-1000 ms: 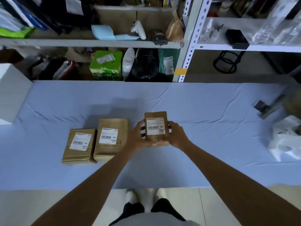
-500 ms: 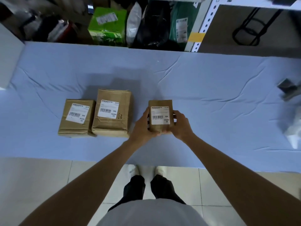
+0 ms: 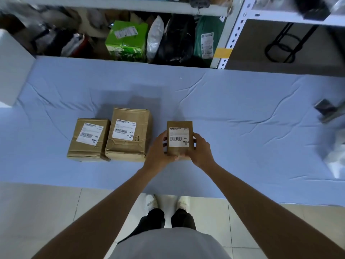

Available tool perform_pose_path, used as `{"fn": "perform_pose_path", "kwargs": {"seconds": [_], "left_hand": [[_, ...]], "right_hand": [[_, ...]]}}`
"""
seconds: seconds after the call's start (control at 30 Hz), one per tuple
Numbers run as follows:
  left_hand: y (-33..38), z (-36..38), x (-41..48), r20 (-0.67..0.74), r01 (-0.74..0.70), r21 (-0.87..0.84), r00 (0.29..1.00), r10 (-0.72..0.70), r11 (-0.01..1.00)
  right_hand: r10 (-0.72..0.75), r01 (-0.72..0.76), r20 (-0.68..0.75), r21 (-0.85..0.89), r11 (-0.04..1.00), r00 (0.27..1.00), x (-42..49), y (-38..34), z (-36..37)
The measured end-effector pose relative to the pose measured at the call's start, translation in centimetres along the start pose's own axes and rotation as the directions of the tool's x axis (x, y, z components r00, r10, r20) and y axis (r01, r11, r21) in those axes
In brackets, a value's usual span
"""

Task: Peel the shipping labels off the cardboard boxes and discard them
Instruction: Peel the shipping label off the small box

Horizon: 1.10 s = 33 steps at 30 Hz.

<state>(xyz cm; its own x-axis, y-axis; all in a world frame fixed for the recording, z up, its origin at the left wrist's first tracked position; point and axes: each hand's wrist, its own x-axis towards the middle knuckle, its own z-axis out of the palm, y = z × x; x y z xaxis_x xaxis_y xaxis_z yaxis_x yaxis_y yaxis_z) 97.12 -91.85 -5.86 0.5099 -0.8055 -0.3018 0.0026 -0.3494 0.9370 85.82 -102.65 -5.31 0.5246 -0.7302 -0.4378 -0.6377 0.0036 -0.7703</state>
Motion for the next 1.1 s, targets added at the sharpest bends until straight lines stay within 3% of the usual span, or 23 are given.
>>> {"fn": "perform_pose_path", "kwargs": {"seconds": [0.33, 0.5, 0.8, 1.1], "left_hand": [[-0.6, -0.3, 0.4, -0.021, -0.005, 0.009, 1.0, 0.005, 1.0], [-0.5, -0.5, 0.9, -0.012, 0.002, 0.043, 1.0, -0.001, 0.999], [-0.7, -0.2, 1.7, -0.046, 0.02, 0.238, 0.999, -0.01, 0.971], [-0.8, -0.2, 1.8, -0.092, 0.023, 0.176, 0.996, -0.007, 0.984]], "right_hand": [[-0.034, 0.032, 0.109, 0.023, 0.999, 0.993, -0.3, 0.4, -0.6], [-0.092, 0.109, 0.147, -0.109, 0.988, 0.985, -0.3, 0.0, -0.7], [-0.076, 0.09, 0.14, -0.09, 0.992, 0.987, 0.1, 0.2, -0.6], [-0.101, 0.115, 0.102, -0.142, 0.983, 0.99, 0.3, 0.5, -0.5]]}}
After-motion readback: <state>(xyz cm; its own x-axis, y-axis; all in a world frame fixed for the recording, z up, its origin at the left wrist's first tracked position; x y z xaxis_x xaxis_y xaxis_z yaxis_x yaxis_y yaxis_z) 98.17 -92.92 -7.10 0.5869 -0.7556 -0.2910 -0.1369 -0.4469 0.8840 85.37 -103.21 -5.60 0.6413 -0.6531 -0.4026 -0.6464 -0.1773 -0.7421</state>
